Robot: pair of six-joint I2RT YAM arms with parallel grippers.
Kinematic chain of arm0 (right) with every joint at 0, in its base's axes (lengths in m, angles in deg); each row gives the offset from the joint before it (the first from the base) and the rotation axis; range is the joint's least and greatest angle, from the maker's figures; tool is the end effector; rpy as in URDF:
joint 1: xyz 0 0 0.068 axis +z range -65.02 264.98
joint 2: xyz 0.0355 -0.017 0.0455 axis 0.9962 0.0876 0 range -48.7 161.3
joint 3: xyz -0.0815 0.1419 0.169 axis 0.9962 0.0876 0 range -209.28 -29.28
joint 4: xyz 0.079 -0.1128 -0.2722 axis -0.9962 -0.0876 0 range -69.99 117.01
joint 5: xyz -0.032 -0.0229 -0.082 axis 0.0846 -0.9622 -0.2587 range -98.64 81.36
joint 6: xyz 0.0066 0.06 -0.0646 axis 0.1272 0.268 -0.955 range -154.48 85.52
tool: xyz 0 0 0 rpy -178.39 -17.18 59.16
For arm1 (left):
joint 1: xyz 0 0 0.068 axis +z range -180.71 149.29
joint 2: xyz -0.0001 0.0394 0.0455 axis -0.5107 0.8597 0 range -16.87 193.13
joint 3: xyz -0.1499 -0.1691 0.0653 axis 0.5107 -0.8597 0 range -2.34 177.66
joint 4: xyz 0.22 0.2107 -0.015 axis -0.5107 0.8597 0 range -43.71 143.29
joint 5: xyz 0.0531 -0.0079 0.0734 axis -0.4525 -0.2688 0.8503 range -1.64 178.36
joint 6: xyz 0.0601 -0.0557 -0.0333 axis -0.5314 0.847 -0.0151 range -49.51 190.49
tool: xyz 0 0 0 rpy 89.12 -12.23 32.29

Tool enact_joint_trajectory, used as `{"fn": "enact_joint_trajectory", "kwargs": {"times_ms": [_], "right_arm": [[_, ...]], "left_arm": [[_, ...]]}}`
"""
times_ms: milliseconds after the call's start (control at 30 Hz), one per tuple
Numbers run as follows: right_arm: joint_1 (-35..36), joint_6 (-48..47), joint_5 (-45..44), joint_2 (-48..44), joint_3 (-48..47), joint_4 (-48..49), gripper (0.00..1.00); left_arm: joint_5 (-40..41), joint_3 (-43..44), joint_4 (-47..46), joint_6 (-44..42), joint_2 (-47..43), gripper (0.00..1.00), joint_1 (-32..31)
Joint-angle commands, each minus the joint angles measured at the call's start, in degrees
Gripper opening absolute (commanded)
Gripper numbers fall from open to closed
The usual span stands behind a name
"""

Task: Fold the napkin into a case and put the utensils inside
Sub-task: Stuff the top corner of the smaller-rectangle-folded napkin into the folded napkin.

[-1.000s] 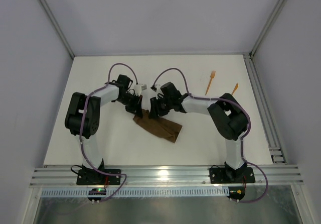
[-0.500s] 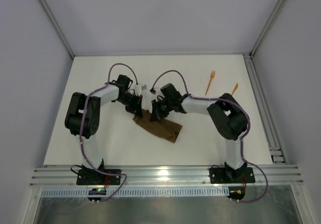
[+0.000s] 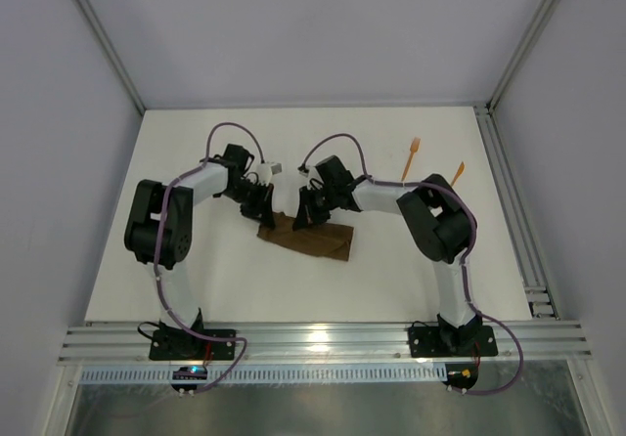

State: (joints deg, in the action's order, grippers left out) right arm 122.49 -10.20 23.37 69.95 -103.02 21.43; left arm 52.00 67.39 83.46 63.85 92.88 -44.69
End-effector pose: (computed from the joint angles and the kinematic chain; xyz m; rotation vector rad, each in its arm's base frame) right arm 0.3442 0.3169 0.0394 -0.5668 2.5573 1.1219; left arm 0.3651 -0.1390 0.0500 0.6055 2.7501 -0.9426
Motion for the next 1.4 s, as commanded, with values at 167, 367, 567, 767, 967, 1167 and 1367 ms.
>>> {"fn": "enact_joint_trajectory", "kwargs": {"times_ms": [167, 367, 567, 767, 967, 1167, 1367], "right_arm": [[-1.48, 1.57, 0.24, 2.2, -4.05, 1.01, 0.03], [-1.22, 0.78, 0.86, 2.02, -6.42, 1.63, 0.03], [-1.65, 1.39, -0.63, 3.95, -9.5, -0.83, 0.03], [-2.36, 1.13, -2.39, 8.26, -12.66, -5.49, 0.03], [-2.45, 1.74, -2.3, 8.97, -12.92, -5.75, 0.03], [-2.36, 2.88, -3.8, 7.83, -12.22, -6.28, 0.03], [-2.36, 4.46, -5.38, 7.03, -11.35, -5.32, 0.03]], "left_arm": [[-3.62, 3.21, 5.1, -2.68, -1.83, 0.0, 0.53], [-5.12, 3.83, 5.2, -2.95, -0.42, 0.0, 0.53], [-5.3, 4.18, 5.28, -3.47, -0.86, 0.0, 0.53], [-4.95, 2.95, 5.37, -3.74, -3.67, 0.0, 0.53], [-6.09, 2.25, 5.55, -3.65, -4.99, 0.0, 0.88], [-6.79, 1.99, 5.63, -3.12, -4.47, 0.0, 0.88], [-2.23, -0.03, 5.29, -3.56, 1.07, 0.08, 0.88]]}}
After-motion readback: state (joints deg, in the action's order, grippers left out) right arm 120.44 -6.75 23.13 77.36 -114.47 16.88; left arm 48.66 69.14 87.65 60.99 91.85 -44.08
